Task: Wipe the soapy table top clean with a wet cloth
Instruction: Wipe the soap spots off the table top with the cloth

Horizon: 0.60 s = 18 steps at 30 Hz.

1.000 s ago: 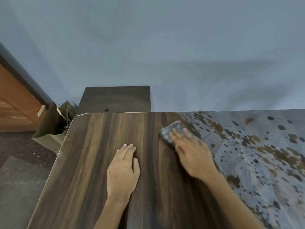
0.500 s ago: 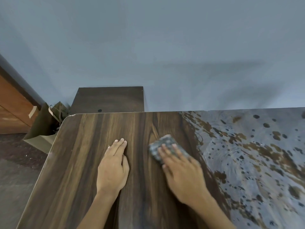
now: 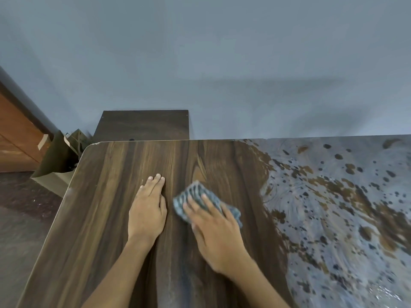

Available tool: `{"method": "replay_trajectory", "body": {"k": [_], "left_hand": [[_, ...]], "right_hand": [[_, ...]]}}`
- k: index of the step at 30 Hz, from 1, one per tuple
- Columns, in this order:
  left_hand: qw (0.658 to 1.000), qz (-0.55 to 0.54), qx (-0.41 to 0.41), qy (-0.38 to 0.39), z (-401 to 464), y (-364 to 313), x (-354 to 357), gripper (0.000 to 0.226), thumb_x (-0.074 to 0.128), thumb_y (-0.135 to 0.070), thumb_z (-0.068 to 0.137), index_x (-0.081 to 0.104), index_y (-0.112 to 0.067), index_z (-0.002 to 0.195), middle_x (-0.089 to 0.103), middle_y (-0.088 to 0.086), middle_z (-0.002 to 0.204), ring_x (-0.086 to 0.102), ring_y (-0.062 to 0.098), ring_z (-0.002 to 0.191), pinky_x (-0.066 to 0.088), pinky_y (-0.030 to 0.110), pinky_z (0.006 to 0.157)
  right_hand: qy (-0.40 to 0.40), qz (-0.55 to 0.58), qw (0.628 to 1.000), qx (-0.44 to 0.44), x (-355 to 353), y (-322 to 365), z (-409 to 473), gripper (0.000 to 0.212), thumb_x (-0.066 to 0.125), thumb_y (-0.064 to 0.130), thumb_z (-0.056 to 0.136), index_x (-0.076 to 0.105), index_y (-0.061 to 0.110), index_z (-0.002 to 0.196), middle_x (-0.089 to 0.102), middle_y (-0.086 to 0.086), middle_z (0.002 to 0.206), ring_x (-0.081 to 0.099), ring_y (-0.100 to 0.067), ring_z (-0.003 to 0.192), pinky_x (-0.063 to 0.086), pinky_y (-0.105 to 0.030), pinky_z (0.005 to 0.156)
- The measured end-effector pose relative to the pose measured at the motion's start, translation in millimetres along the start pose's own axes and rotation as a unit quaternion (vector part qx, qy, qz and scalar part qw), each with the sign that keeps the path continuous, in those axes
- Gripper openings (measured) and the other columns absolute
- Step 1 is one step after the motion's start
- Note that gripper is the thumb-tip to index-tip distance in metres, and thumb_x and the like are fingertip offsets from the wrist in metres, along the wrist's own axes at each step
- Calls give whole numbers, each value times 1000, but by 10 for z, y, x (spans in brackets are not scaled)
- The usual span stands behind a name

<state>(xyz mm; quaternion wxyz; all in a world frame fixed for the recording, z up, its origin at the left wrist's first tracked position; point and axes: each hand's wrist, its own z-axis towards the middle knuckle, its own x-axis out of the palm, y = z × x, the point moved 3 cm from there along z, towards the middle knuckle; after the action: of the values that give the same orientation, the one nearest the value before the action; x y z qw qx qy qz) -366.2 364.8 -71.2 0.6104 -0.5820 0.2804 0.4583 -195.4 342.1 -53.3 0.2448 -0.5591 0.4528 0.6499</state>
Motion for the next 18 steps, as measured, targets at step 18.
{"method": "replay_trajectory", "body": {"k": [18], "left_hand": [[997, 64, -34, 20, -1145, -162, -95, 52, 22, -27, 93, 44, -6, 135, 42, 8, 142, 33, 21, 135, 25, 37, 110]], "right_hand": [[12, 7, 999, 30, 69, 318, -557, 49, 34, 28, 95, 32, 31, 144, 33, 13, 149, 23, -10, 140, 28, -44, 111]]}}
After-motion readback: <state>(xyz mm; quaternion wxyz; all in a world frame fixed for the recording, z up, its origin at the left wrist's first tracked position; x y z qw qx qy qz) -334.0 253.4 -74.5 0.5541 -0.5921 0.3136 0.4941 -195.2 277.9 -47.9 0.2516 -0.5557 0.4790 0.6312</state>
